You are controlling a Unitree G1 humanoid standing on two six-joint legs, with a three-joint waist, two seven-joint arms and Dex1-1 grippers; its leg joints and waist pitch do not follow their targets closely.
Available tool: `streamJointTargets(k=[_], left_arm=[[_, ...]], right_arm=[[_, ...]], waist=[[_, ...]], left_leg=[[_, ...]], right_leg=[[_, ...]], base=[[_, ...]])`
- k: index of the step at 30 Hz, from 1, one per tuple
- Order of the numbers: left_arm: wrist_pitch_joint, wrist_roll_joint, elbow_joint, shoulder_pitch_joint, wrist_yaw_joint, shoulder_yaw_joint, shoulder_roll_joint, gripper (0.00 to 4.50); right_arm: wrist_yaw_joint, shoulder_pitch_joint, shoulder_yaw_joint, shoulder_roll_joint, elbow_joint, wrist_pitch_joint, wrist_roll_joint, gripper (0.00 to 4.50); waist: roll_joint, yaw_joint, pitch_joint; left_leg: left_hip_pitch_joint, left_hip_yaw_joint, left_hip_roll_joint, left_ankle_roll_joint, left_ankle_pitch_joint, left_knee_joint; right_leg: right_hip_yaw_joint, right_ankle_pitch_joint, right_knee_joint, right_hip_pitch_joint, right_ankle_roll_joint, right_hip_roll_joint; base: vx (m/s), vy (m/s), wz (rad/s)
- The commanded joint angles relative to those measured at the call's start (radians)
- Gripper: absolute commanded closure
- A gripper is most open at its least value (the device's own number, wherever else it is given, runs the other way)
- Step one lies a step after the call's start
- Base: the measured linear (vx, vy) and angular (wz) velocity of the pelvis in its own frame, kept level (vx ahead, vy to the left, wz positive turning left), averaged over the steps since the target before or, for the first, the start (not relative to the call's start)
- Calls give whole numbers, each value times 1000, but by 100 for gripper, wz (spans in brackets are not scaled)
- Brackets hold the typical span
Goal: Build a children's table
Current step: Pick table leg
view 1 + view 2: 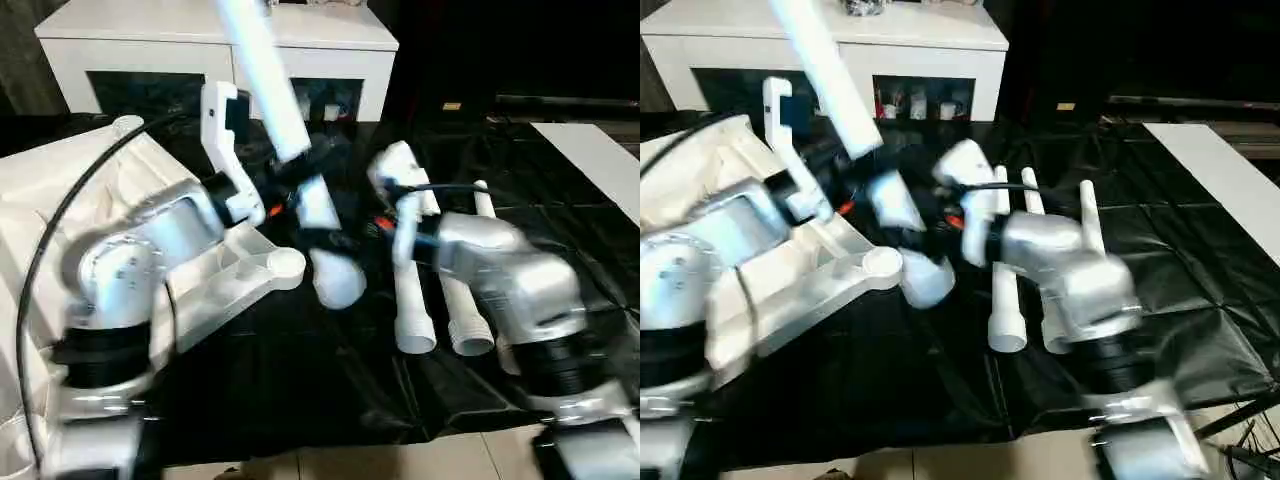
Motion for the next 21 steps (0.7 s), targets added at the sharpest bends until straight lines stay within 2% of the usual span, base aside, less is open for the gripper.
streamJointTargets(k=[1,5,9,15,16,20,21], left_arm=[[-16,7,-9,-24,-73,-23,24,266],[-15,-11,-7,-44,-122,-20,42,266],[7,-80,-5,-67,-149,9,19,266],[7,-115,4,-74,-174,13,11,266],[7,-114,6,-74,-180,15,11,267],[6,-113,21,-75,-184,19,12,267],[4,-113,26,-73,-180,19,14,267]], right_arm=[[55,1,-20,-28,-20,46,47,108],[107,1,-12,-55,-11,87,77,108],[137,9,36,-67,-9,89,67,108],[143,5,84,-66,0,73,40,108],[143,3,86,-64,2,75,39,135],[148,-7,69,-52,6,91,65,148],[149,-9,69,-54,2,93,71,177]], waist=[[20,4,-68],[18,7,-70],[15,13,-71],[15,18,-70],[16,17,-69],[15,18,-71],[16,19,-72]], left_leg=[[29,-3,16,-54,-165,-68],[29,-1,16,-54,-158,-66],[28,0,16,-60,-152,-64],[28,-1,17,-63,-165,-65],[27,-1,17,-64,-167,-66],[27,-2,17,-65,-162,-65],[27,-2,17,-64,-157,-65]], right_leg=[[24,-1,-67,42,-197,-49],[24,6,-65,43,-215,-51],[24,15,-62,44,-233,-53],[25,-22,-65,42,-221,-54],[25,-25,-65,42,-218,-53],[25,-21,-64,42,-217,-54],[24,-8,-63,43,-218,-53]], base=[[0,0,0],[0,0,0],[0,0,0],[0,0,0],[0,0,0],[0,0,0],[0,0,0]])
